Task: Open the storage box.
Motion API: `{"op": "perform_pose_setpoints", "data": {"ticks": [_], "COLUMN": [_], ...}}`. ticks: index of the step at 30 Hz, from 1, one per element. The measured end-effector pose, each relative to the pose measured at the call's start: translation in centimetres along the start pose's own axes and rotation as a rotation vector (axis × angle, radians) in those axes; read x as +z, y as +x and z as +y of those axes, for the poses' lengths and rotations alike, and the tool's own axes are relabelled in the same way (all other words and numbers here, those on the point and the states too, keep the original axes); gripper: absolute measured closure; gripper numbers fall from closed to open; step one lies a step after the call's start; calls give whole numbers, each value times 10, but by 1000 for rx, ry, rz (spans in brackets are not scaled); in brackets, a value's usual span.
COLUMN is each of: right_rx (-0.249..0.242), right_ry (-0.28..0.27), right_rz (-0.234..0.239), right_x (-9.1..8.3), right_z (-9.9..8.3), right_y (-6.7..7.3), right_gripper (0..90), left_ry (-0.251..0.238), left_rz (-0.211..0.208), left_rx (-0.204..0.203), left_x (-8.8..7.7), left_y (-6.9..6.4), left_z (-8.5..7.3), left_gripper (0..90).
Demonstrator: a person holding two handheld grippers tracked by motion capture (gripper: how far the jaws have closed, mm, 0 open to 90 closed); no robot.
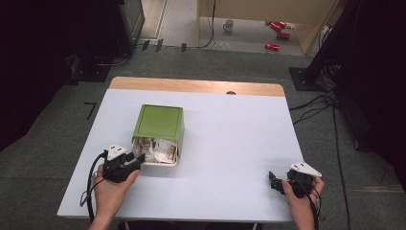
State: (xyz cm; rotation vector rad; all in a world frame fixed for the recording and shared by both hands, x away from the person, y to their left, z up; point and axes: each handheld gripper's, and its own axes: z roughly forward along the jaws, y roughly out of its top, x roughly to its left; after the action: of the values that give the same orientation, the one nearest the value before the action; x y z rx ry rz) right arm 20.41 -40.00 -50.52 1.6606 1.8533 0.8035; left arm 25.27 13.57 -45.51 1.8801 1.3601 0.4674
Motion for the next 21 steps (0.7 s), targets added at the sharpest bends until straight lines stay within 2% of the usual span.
{"op": "perform_pose_setpoints", "data": {"ticks": [5, 7, 12, 13, 14, 15, 16, 19, 21], "right_rx": [-2, -2, -2, -2, -2, -1, 0, 0, 0], "right_ry": [-1, -1, -1, -1, -1, 0, 0, 0, 0], "right_rz": [1, 1, 1, 1, 1, 1, 0, 0, 0], "right_x": [0, 0, 0, 0, 0, 0, 0, 0, 0], "right_z": [0, 0, 0, 0, 0, 0, 0, 0, 0], "right_y": [0, 0, 0, 0, 0, 0, 0, 0, 0], "right_gripper": [42, 42, 42, 42, 42, 42, 42, 42, 42], "left_ry": [-13, -32, -82, -93, -105, -133, -142, -147, -143], "left_rz": [-4, -7, 0, 2, 3, 14, 18, 34, 30], "left_rx": [-4, -15, -13, -13, -6, 20, 30, 36, 33], "left_x": [-4, -9, -21, -23, -26, -31, -32, -33, -32], "left_y": [0, 0, -2, -2, -3, -6, -7, -7, -5], "left_z": [-2, 0, 4, 5, 6, 8, 9, 10, 12], "left_gripper": [611, 605, 607, 655, 655, 722, 756, 800, 840]}}
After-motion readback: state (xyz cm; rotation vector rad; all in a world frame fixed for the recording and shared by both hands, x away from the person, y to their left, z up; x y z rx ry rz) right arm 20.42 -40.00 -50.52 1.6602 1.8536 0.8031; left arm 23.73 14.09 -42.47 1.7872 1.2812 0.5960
